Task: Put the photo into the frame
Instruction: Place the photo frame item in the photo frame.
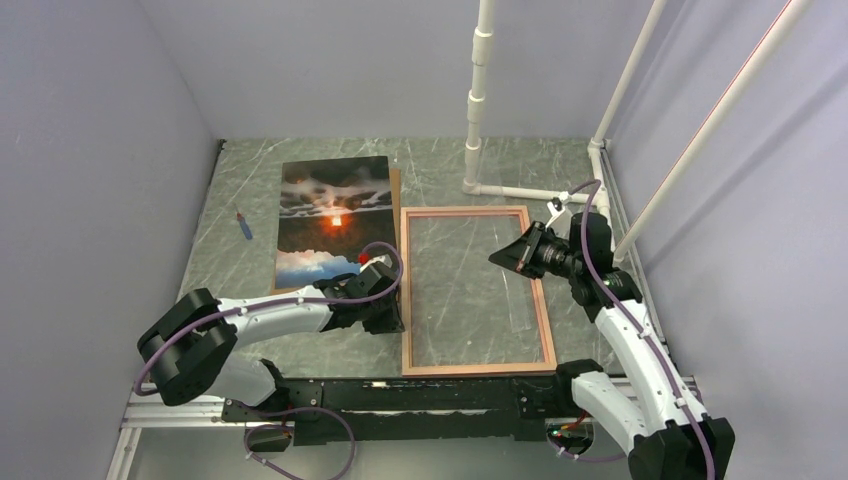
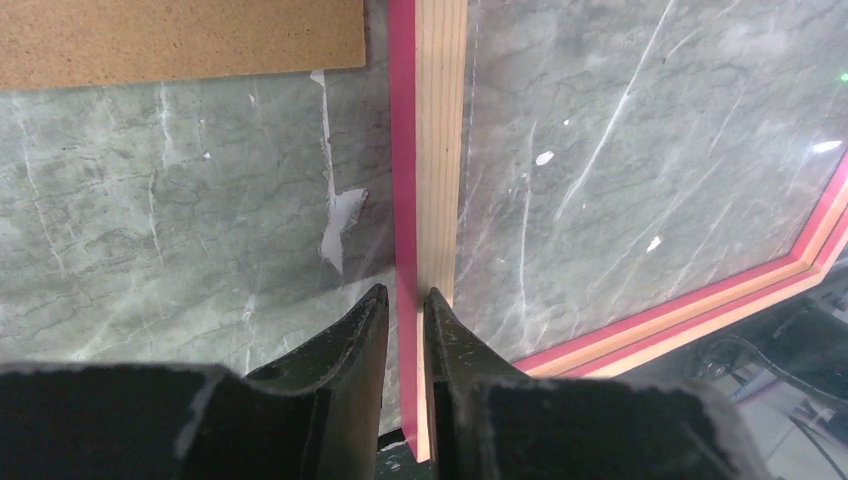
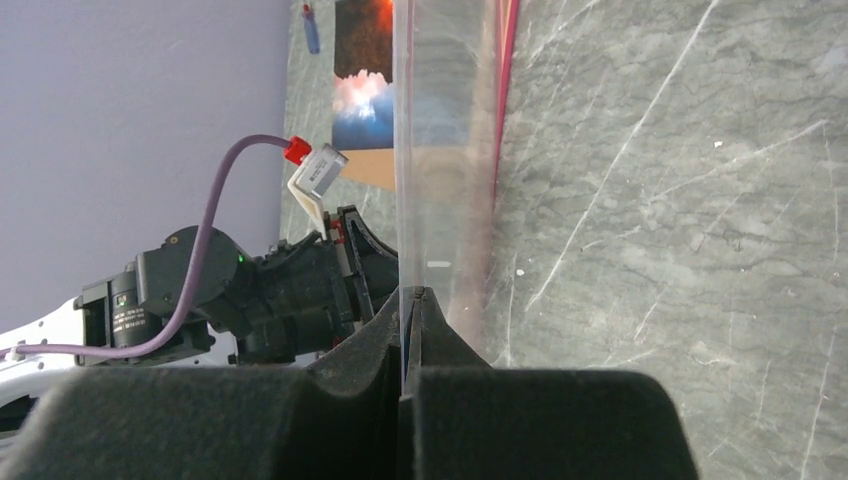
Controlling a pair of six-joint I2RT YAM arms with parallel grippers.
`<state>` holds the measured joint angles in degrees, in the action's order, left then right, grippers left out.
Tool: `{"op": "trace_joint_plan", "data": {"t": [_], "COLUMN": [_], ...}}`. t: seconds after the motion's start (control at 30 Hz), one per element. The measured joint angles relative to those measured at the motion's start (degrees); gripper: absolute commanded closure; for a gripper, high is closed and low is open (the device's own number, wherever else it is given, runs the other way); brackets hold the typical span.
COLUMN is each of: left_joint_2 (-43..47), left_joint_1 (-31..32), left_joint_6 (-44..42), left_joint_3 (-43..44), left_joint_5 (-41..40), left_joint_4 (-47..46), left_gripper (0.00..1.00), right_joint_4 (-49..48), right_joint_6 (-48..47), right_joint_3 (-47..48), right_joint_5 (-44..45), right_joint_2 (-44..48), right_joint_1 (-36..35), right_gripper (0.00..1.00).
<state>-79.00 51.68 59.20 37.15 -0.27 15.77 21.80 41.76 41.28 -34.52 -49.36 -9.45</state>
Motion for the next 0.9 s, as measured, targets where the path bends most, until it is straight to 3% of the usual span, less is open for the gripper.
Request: {"op": "trace_joint_plan", "data": {"t": [0.9], "left_joint_2": [-1.14], "left_joint_1": [-0.02], "left_joint_6": [0.00], "left_joint_3": [0.98], "left_joint_5": [-0.02], "left_joint_4": [-0.02], "left_gripper": [0.78], "right_joint_4": [0.76], "right_joint_6": [2.71], "right_joint_3": [-1.51], "right_joint_5": [0.13], "right_joint_2": [4.42], "right_joint_1": [0.04], "right_gripper": [1.00]}}
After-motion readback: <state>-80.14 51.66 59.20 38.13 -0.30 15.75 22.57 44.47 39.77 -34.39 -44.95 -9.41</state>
